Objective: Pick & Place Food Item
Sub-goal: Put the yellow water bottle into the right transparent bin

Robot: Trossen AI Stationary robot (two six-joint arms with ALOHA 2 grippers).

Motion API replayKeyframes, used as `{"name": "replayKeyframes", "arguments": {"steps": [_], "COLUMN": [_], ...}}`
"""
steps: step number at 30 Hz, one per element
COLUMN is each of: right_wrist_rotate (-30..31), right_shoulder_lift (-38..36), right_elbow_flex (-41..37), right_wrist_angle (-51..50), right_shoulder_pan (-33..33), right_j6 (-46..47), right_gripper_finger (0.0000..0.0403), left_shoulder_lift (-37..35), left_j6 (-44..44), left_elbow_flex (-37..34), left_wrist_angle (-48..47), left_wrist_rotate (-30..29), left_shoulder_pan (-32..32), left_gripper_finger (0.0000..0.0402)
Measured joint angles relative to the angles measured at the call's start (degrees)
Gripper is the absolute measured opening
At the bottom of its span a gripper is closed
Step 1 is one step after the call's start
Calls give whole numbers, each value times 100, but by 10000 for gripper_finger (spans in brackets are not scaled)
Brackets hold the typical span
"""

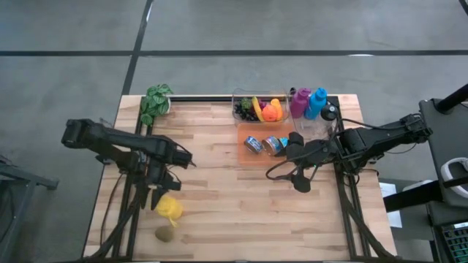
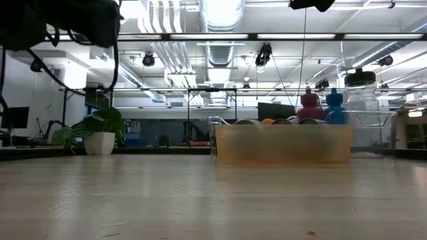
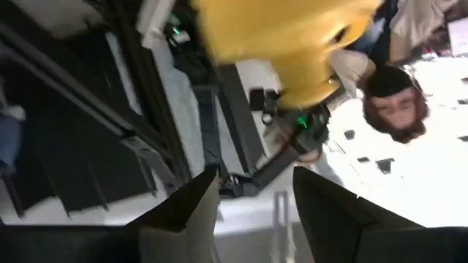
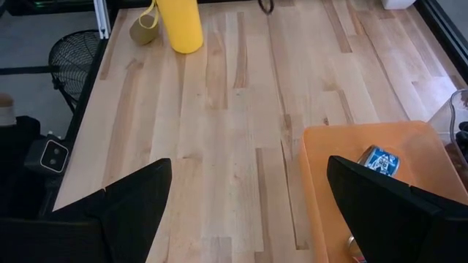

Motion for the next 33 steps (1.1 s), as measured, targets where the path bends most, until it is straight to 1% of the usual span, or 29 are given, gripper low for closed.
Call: {"name": "replayKeyframes", "arguments": {"steps": [2,8,15,19,22,25,28,30,33], "right_wrist_rotate": [0,2,11,13,13,13,15,15,15], "right_shoulder_lift": [1,2,2,2,2,2,2,2,2], "right_elbow_flex": [0,-16,-22,-27,-31,-33,-49,-72,-127], "right_wrist_angle": [2,6,8,9,9,11,14,15,17], "right_shoulder_pan": [-2,-2,-2,-2,-2,-2,-2,-2,-2], "right_j6": [2,2,6,7,7,38,193,294,328], "right_gripper_finger": [364,364,364,364,364,364,364,364,364], "left_shoulder_lift": [-337,-1546,-3085,-3795,-4214,-4528,-4763,-4859,-4939], "left_j6": [-162,-610,-1213,-1254,-1215,-810,-102,525,1607], "left_elbow_flex": [0,0,0,0,0,0,0,0,0], "left_wrist_angle": [-2,-24,-17,45,322,780,1386,1831,2414], "left_wrist_rotate": [-382,-2087,-3346,-4349,-5089,-5718,-6219,-6411,-6449], "left_shoulder_pan": [1,7,8,7,7,7,7,7,4], "left_gripper_finger": [184,183,178,180,184,187,187,185,181]}}
